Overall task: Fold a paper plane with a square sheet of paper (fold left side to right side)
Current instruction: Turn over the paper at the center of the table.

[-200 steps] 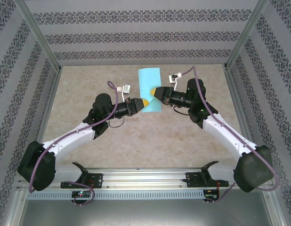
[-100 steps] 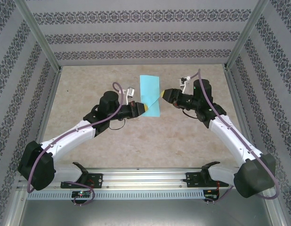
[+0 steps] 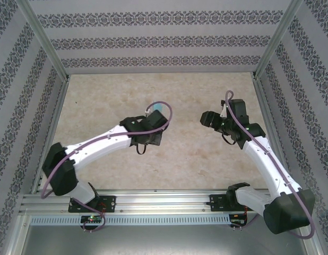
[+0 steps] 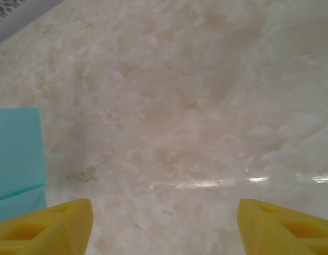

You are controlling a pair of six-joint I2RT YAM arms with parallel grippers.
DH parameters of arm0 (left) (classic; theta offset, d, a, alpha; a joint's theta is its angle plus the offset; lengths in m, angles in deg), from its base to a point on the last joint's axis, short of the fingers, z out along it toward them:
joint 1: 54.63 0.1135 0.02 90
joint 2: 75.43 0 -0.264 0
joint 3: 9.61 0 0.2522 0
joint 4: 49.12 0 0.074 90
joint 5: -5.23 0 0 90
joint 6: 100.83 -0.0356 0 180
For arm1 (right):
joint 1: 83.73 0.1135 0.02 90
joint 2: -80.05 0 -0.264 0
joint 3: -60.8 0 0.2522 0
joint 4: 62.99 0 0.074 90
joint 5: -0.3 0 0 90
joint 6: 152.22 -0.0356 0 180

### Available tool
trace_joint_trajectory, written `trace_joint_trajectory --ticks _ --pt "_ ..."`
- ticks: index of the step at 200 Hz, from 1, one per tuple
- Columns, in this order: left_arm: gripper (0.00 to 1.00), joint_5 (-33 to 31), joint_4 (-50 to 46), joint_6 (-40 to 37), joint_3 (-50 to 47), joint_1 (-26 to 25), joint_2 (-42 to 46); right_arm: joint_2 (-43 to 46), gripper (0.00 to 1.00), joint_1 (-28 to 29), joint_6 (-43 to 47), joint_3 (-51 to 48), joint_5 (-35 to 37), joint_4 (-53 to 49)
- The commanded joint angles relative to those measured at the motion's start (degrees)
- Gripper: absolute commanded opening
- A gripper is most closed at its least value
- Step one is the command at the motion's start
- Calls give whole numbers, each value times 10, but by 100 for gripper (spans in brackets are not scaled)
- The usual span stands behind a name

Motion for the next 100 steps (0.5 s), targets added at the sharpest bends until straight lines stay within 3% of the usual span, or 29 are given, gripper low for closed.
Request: trace_joint_trajectory --ticks 1,20,54,100 --pt "3 -128 -169 24 61 -27 -69 19 83 -12 17 -25 20 -2" --pt "4 -148 -219 43 112 -43 -136 33 98 -22 21 -41 15 3" --pt "8 -153 -265 56 188 -60 -233 56 98 -37 17 -70 3 21" --pt "20 -104 -298 53 280 -71 -349 67 98 -66 19 -93 17 3"
